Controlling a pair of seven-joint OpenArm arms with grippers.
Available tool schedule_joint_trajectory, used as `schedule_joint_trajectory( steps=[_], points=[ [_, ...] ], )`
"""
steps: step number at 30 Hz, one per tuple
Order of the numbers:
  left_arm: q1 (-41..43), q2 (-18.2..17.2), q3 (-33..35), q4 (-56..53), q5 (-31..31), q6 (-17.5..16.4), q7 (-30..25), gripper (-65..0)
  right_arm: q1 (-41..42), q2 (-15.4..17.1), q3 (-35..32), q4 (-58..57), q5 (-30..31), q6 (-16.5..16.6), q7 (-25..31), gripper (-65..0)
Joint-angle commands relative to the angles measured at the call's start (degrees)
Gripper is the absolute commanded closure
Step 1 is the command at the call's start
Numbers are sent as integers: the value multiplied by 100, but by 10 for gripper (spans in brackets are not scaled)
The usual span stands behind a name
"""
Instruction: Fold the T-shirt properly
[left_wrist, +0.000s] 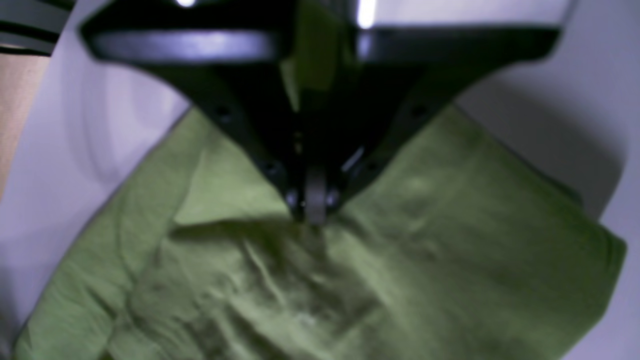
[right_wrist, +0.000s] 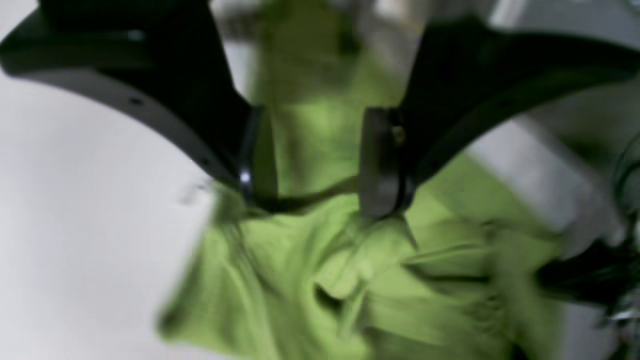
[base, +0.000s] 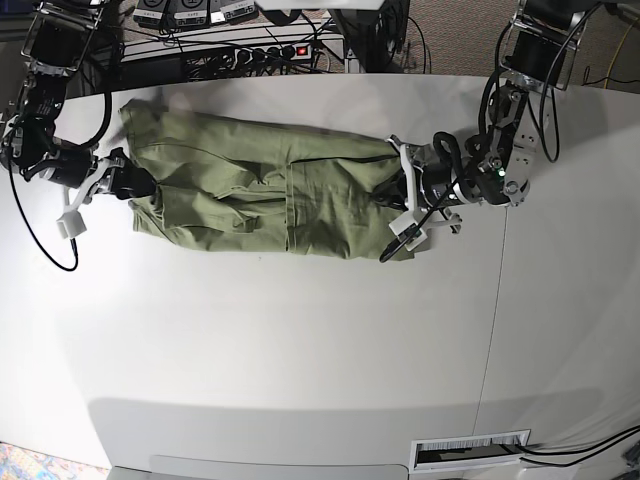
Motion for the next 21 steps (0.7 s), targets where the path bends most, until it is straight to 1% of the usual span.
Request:
schedule_joint_trajectory(
  steps=[1, 5, 10, 13, 18, 21],
  points=[
    [66, -63, 11, -83, 389, 26, 455, 0, 109, 144, 55, 87, 223, 6, 117, -287],
    [68, -63, 11, -236, 389, 26, 439, 0, 107, 146, 57, 87, 332, 6, 117, -287],
    [66, -63, 11, -319, 391, 26, 439, 0, 103, 164, 66, 87, 299, 6, 117, -287],
    [63, -63, 11, -319, 389, 26, 398, 0, 105, 195, 129, 87, -61, 6, 117, -287],
    [61, -63, 11, -319, 389, 26, 393, 0, 107, 387, 136, 87, -815, 6, 117, -287],
    [57, -63, 11, -319, 391, 26, 350, 0, 105, 481, 136, 87, -903, 6, 117, -287]
  ],
)
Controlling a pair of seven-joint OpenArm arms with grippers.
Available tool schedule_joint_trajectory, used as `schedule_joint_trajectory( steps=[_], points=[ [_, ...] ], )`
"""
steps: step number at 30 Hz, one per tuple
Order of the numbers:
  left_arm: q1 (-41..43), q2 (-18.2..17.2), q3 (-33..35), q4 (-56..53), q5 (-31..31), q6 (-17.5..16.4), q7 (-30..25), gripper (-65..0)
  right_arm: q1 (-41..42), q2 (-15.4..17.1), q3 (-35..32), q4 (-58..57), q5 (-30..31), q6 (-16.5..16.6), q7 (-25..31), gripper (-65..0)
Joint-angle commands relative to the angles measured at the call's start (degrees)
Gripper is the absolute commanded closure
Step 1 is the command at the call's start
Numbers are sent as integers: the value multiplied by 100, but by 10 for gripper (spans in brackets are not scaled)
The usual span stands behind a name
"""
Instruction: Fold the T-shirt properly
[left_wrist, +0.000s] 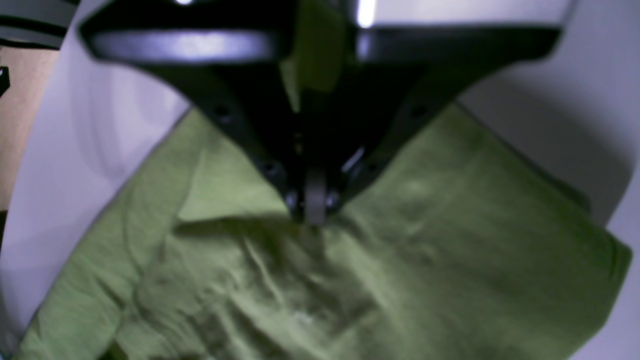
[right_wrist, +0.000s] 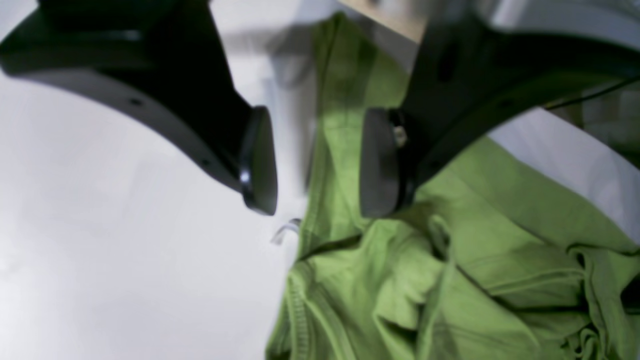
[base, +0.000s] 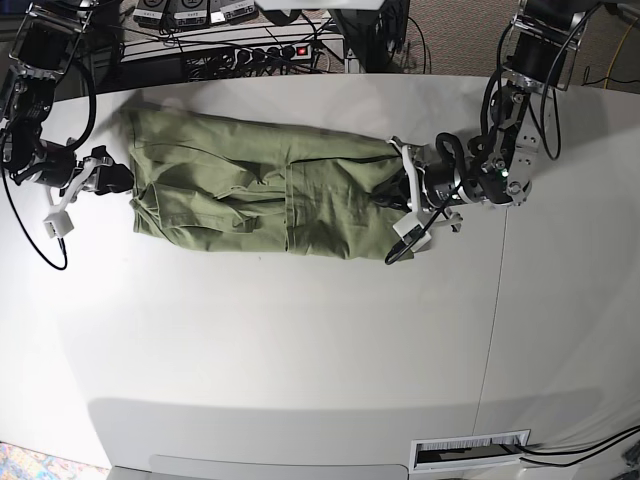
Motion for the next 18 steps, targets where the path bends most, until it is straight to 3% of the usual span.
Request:
schedule_joint_trajectory(
  steps=[1, 3, 8, 13, 18],
  points=[
    [55, -59, 44, -94, 538, 111, 566, 0, 83, 203, 59, 87, 118, 8, 79, -287],
    [37, -59, 44, -94, 540, 111, 568, 0, 81, 280, 59, 87, 295, 8, 79, -287],
    [37, -61, 44, -94, 540, 111, 570, 0, 111, 413, 63, 87, 1502, 8, 79, -287],
    [37, -59, 44, -94, 540, 111, 531, 0, 116, 289, 81, 85, 1121, 8, 79, -287],
    [39, -44, 44, -94, 538, 111, 507, 0, 116, -258, 81, 83, 426, 8, 79, -287]
  ],
)
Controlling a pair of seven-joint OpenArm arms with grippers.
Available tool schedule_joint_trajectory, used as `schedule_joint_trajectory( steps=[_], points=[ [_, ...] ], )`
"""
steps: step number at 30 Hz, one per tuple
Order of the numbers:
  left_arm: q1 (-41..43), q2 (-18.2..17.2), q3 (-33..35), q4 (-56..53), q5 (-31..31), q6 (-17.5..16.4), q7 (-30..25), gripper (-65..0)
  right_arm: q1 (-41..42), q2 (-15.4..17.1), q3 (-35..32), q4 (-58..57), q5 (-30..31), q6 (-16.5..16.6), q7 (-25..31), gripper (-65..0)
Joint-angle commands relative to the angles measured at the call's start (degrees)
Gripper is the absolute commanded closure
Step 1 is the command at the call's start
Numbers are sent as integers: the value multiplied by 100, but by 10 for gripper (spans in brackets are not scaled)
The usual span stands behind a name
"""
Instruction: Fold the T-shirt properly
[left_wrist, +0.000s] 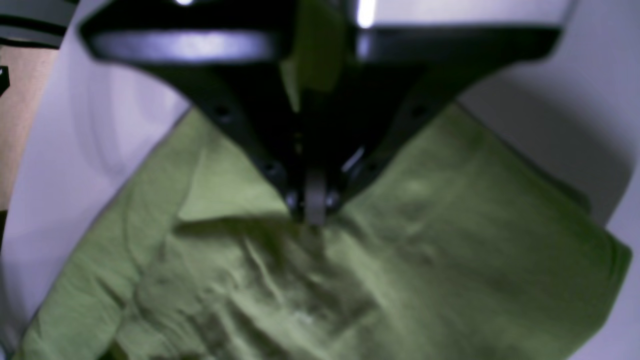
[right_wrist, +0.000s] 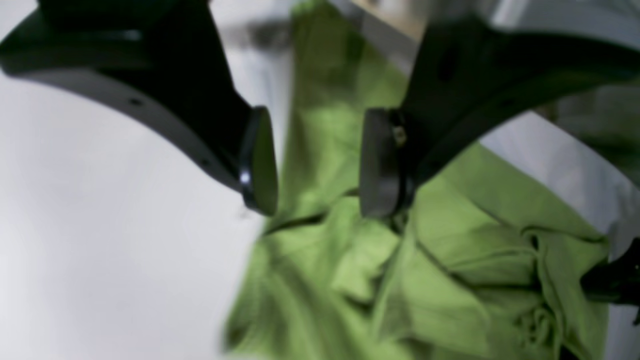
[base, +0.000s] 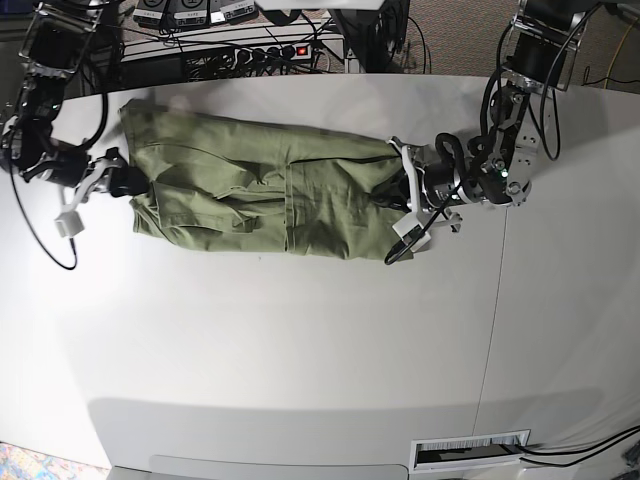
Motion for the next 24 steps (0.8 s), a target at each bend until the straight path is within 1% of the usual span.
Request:
schedule_joint_trajectory(
  steps=[1, 2, 4, 6, 7, 18, 21, 24],
  points=[
    [55, -46, 42, -83, 522, 111, 527, 0, 96, 57, 46, 79, 61, 6, 95, -287],
    [55, -48, 42, -83, 525, 111, 529, 0, 96, -39, 46, 79, -85, 6, 146, -287],
    [52, -48, 42, -83, 527, 111, 531, 0, 94, -155, 46, 79, -424, 6, 433, -287],
    [55, -48, 42, -83, 525, 111, 531, 0, 94, -199, 46, 79, -741, 6, 605, -287],
    [55, -48, 42, -83, 525, 111, 531, 0, 94, -195, 46, 79, -789, 6, 595, -287],
    [52, -48, 42, -83, 522, 111, 525, 0, 96, -175, 52, 81, -776, 6, 95, -287],
    [52, -48, 42, -83, 522, 111, 525, 0, 96, -103, 52, 81, -516, 6, 95, -287],
    [52, -48, 42, -83, 525, 111, 522, 0, 149, 31, 52, 85, -501, 6, 95, -287]
  ],
)
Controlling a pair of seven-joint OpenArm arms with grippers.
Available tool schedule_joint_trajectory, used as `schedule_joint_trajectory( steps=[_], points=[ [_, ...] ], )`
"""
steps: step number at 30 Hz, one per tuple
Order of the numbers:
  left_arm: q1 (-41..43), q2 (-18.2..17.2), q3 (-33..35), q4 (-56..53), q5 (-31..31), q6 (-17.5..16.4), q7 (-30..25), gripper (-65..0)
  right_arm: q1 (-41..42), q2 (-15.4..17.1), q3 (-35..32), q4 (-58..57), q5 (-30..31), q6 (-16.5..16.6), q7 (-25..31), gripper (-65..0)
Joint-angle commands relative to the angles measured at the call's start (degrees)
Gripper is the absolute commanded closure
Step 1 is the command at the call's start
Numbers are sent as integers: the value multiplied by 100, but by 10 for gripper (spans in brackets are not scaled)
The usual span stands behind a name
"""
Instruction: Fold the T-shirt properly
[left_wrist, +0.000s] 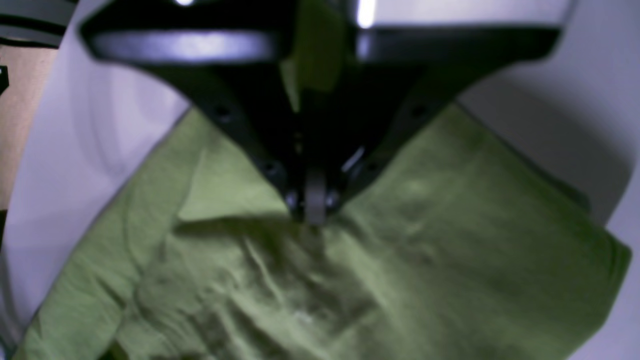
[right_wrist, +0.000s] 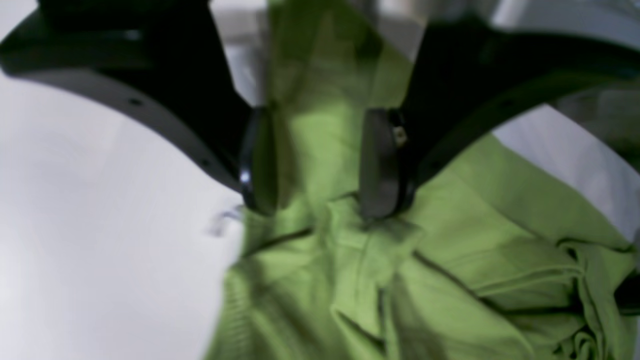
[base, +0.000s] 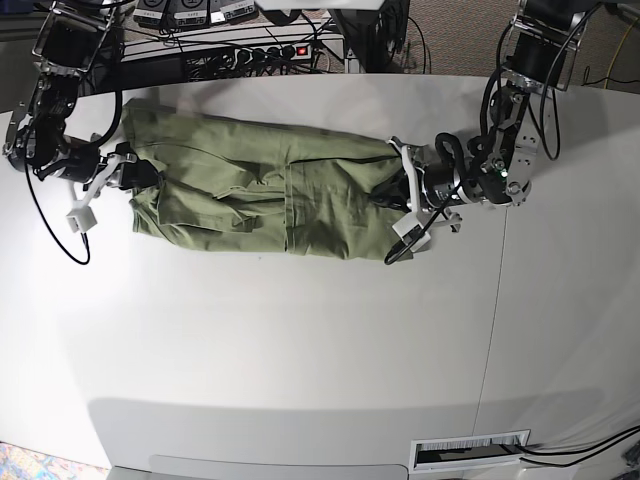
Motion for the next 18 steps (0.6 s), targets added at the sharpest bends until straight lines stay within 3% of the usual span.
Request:
schedule_joint_trajectory(
  steps=[1, 6, 18],
  points=[
    [52, -48, 42, -83, 518, 114, 538, 0, 118, 223, 52, 85, 175, 8, 79, -287],
    [52, -48, 42, -83, 518, 114, 498, 0, 162, 446, 55, 85, 389, 8, 79, -287],
    [52, -48, 42, -83, 518, 114, 501, 0, 153, 452, 52, 74, 11, 8, 79, -287]
  ],
)
